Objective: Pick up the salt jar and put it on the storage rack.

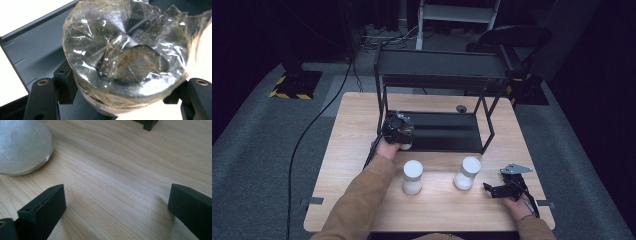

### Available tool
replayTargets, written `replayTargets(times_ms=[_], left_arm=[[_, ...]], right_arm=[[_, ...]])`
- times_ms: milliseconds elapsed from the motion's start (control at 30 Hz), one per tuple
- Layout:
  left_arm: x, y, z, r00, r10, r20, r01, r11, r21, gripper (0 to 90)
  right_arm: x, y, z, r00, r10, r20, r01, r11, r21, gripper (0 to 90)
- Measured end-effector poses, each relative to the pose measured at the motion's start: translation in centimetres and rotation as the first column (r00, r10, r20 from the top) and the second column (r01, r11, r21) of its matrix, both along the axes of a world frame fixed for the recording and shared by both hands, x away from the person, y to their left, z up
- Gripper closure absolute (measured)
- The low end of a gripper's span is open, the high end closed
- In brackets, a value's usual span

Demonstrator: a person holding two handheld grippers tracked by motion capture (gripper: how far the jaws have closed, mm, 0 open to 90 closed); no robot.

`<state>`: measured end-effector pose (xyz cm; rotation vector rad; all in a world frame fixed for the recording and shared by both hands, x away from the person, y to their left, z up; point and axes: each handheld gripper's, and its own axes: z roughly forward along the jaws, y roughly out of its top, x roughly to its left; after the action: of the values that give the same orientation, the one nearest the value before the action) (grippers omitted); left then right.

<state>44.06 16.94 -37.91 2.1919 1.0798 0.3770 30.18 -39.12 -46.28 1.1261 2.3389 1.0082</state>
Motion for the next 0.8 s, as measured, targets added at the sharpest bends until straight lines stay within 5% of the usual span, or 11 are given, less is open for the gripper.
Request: replayTargets(times_ms=[433, 800], left_arm=[[-0.9, -0.1, 0.1, 0.9979, 0.039, 0.052, -0.038, 0.9989, -0.026, 16.3], [-2.9, 0.4, 2.6, 0.9922, 0.022, 0.123, -0.015, 0.9981, -0.060, 12.3]], right_arm=[[0.0, 0.0, 0.0, 1.0000, 0.000, 0.000, 0.000, 1.000, 0.000, 1.4], [0.0, 0.0, 0.0, 1.0000, 0.000, 0.000, 0.000, 1.000, 0.000, 1.3]])
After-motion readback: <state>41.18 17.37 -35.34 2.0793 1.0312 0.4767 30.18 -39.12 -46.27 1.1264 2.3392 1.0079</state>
